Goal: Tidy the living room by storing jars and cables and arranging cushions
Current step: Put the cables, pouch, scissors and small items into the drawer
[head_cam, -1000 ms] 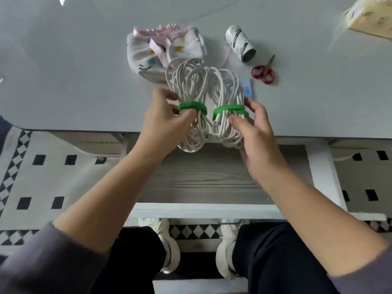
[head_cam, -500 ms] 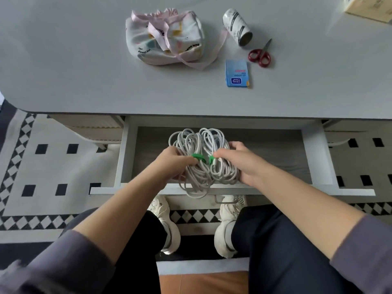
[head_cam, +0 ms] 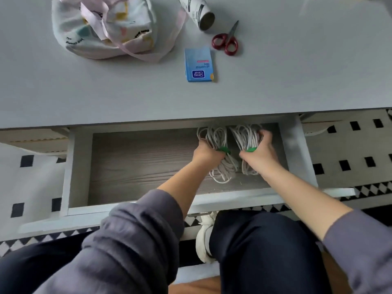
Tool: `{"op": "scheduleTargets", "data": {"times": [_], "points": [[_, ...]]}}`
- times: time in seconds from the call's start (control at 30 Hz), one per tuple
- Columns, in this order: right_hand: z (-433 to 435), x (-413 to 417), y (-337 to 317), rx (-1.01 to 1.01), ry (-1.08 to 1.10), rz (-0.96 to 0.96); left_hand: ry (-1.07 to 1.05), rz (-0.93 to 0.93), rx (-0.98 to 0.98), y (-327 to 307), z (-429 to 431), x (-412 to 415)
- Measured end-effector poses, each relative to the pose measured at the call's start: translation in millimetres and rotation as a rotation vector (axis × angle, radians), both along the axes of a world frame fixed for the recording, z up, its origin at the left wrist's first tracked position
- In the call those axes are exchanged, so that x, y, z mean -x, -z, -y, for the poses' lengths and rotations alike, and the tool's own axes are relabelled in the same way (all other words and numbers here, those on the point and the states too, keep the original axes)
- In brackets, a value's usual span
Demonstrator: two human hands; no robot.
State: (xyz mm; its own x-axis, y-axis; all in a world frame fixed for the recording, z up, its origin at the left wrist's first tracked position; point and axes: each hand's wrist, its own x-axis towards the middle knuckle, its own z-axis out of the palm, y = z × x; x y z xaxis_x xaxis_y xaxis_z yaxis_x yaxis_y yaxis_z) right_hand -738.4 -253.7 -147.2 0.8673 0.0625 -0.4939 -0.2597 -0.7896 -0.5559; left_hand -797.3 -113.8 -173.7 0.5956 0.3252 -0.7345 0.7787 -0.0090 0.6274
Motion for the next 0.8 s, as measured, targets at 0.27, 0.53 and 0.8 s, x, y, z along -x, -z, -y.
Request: {"op": "scheduleTargets", "data": {"times": [0.27, 0.53, 0.8], "points": [[51.3, -36.1, 8.4, 0.290, -0.035, 0.176, 0.216, 0.081, -0.051, 6.9, 54.9, -32.8], [61.5, -39.7, 15.4, 0.332, -0.095, 0.220, 0.377, 0.071, -0.056, 6.6, 71.4, -47.9], [34.1, -18.1, -15.6, 0.274, -0.236, 0.321, 0.594, 0.081, -0.177, -56.1, 0.1, -9.3]]}}
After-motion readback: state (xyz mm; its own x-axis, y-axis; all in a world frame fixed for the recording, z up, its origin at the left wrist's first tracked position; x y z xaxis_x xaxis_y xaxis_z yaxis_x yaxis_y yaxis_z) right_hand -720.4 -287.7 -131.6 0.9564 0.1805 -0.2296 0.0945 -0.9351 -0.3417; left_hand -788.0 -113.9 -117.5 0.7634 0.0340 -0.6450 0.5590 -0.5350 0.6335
